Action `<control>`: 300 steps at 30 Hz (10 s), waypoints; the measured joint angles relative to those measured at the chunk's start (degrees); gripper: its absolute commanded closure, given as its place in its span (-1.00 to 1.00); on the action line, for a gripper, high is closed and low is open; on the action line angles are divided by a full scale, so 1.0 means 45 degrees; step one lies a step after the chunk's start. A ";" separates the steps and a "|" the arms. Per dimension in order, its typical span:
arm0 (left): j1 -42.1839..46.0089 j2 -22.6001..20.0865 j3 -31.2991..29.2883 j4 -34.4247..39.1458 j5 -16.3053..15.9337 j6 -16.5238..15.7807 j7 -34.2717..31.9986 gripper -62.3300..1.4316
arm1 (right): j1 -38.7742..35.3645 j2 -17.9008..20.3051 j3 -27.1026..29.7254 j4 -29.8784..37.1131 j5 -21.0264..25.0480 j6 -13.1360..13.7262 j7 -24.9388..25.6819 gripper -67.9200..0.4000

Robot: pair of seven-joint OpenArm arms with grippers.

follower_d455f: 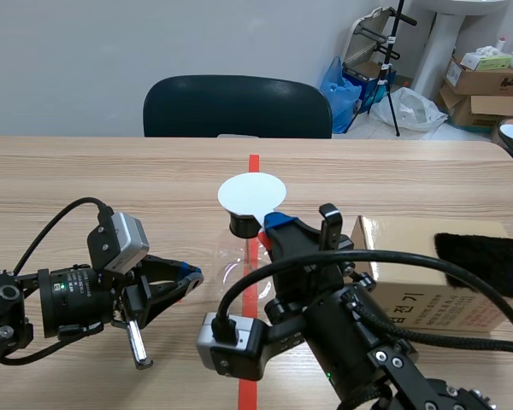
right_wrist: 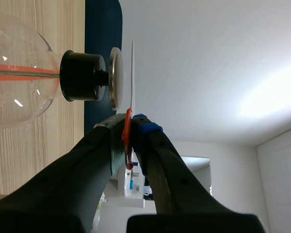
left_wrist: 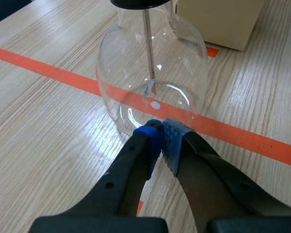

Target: Do the electroscope experiment

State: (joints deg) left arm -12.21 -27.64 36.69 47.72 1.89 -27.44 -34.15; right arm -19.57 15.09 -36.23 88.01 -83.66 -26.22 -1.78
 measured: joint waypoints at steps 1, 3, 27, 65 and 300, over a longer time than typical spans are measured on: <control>0.0000 0.0000 0.0000 0.0000 0.0000 0.0000 0.0000 0.86 | 0.0000 0.0000 0.0000 0.0000 0.0000 0.0000 0.0000 0.96; 0.0000 0.0000 0.0000 0.0000 0.0000 0.0000 0.0000 0.86 | 0.0000 0.0000 0.0000 0.0000 0.0000 0.0000 0.0000 0.96; 0.0000 0.0000 0.0000 0.0000 0.0000 0.0000 0.0000 0.86 | 0.0000 0.0000 0.0000 0.0000 0.0000 -0.0005 -0.5780 0.96; 0.0000 0.0000 0.0000 0.0000 0.0000 0.0000 -0.0005 0.86 | 0.0000 0.0000 0.0000 0.0000 0.0000 -0.0005 -0.3677 0.96; 0.0000 0.0000 0.0000 0.0010 0.0000 0.0000 -0.0005 0.86 | 0.0000 0.0000 0.0000 0.0000 0.0000 -0.0010 -0.6917 0.96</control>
State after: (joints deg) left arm -12.21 -27.64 36.69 47.77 1.89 -27.44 -34.17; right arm -19.57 15.09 -36.23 88.01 -83.66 -26.26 -32.91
